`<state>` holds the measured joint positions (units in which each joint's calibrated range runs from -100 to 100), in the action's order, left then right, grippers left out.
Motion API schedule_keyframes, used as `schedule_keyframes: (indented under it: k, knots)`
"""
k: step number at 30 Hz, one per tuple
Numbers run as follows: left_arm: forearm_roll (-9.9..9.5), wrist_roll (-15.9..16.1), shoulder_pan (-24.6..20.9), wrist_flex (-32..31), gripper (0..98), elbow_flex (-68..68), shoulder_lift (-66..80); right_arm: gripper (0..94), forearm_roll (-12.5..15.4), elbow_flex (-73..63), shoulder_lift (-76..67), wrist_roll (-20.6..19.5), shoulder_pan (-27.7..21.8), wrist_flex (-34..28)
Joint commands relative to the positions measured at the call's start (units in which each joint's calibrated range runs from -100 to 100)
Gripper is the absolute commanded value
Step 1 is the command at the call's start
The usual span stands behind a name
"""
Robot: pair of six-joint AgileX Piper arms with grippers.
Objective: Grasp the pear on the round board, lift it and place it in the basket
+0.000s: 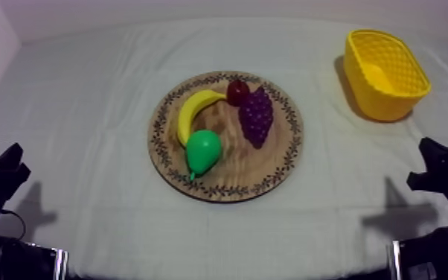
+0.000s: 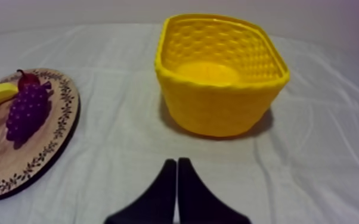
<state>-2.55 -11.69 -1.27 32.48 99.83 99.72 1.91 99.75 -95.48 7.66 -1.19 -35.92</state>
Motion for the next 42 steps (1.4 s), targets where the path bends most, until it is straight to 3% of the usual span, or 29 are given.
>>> schedule_keyframes:
  k: [1, 7, 13, 18, 25, 31, 36, 42]
  knots:
    - [-0.01, 0.00, 0.00, 0.01, 0.1, -0.05, 0.02, 0.3, -0.69, -0.51, 1.35, -1.28, 0.63, 1.31]
    - [-0.01, 0.00, 0.00, 0.01, 0.1, -0.05, 0.02, 0.2, -2.55, -8.97, 12.14, -5.64, 2.87, 2.68]
    - [-0.01, 0.00, 0.00, 0.01, 0.1, -0.05, 0.02, 0.2, 0.96, -26.06, 28.17, -5.88, 3.64, -2.68]
    - [-0.01, 0.00, 0.00, 0.01, 0.1, -0.05, 0.02, 0.2, 4.80, -41.29, 40.52, -5.21, 4.71, -11.16]
    - [-0.01, 0.00, 0.00, 0.01, 0.1, -0.05, 0.02, 0.2, 7.79, -60.66, 55.73, -6.76, 8.08, -26.61]
    - [-0.01, 0.00, 0.00, 0.01, 0.1, -0.05, 0.02, 0.2, 6.42, -70.64, 66.70, -11.34, 14.92, -35.07]
    - [-0.01, 0.00, 0.00, 0.01, 0.1, -0.05, 0.02, 0.2, 4.43, -74.71, 74.32, -15.93, 21.44, -38.70]
    - [-0.01, 0.00, 0.00, 0.01, 0.1, -0.05, 0.02, 0.2, 4.70, -77.70, 82.03, -19.54, 26.06, -41.12]
